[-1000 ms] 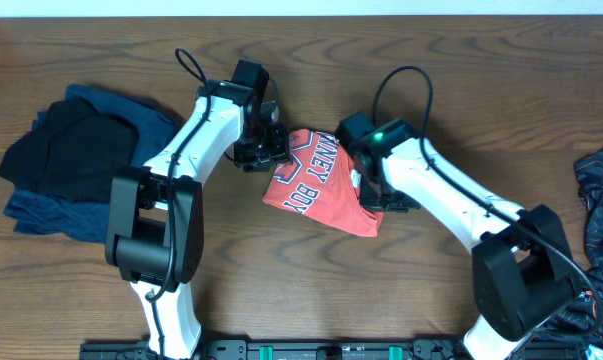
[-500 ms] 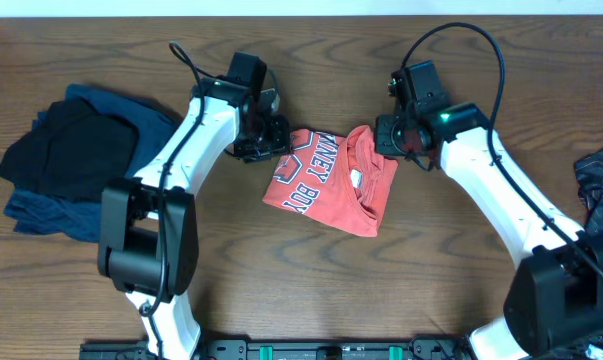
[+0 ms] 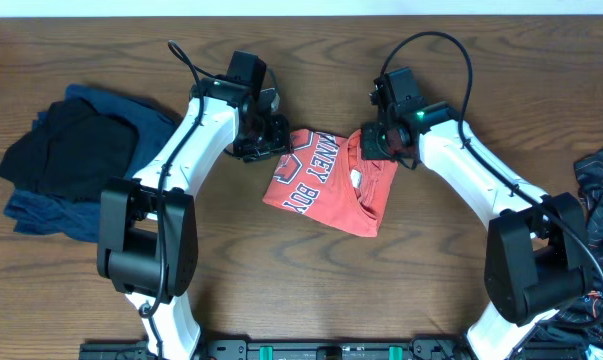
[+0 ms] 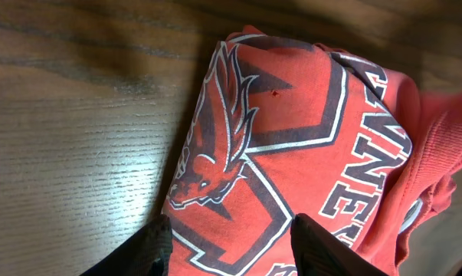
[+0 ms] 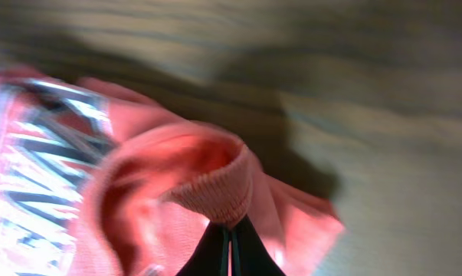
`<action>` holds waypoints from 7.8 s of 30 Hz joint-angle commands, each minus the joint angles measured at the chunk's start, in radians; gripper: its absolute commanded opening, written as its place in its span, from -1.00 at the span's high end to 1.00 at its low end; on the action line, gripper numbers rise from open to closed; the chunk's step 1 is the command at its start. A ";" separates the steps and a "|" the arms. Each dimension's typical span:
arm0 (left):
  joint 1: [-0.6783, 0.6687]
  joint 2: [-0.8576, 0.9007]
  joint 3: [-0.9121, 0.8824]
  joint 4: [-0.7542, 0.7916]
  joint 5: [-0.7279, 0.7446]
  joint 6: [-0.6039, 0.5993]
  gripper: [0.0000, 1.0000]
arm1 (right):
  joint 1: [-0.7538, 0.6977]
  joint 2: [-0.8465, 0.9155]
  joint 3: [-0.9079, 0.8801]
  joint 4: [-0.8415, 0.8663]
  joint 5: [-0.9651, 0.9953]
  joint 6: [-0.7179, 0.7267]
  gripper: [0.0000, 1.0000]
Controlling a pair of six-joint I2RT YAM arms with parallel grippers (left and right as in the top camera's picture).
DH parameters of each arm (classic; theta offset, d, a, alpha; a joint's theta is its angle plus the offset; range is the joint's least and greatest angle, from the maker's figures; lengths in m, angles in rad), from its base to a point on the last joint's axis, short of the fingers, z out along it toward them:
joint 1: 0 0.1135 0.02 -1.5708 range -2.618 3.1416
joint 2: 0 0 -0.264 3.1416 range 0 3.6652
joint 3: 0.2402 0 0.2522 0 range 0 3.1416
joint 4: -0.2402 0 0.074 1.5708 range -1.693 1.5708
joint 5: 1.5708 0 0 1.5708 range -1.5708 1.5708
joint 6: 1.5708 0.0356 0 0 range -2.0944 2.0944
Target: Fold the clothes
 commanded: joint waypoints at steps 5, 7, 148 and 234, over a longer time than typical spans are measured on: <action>0.000 -0.015 -0.006 -0.013 -0.005 0.006 -0.04 | -0.048 0.024 0.000 -0.162 0.343 0.318 0.98; 0.000 -0.015 -0.006 -0.013 -0.005 0.006 -0.04 | -0.058 0.025 0.000 -0.172 0.340 0.316 0.95; 0.102 -0.109 -0.113 0.076 0.155 0.229 -0.96 | -0.009 -0.424 -0.378 0.090 0.136 -0.141 -0.40; 0.854 -0.249 -0.089 0.438 -0.356 -0.156 0.82 | -0.018 -0.424 -0.378 -0.094 0.197 -0.081 -0.43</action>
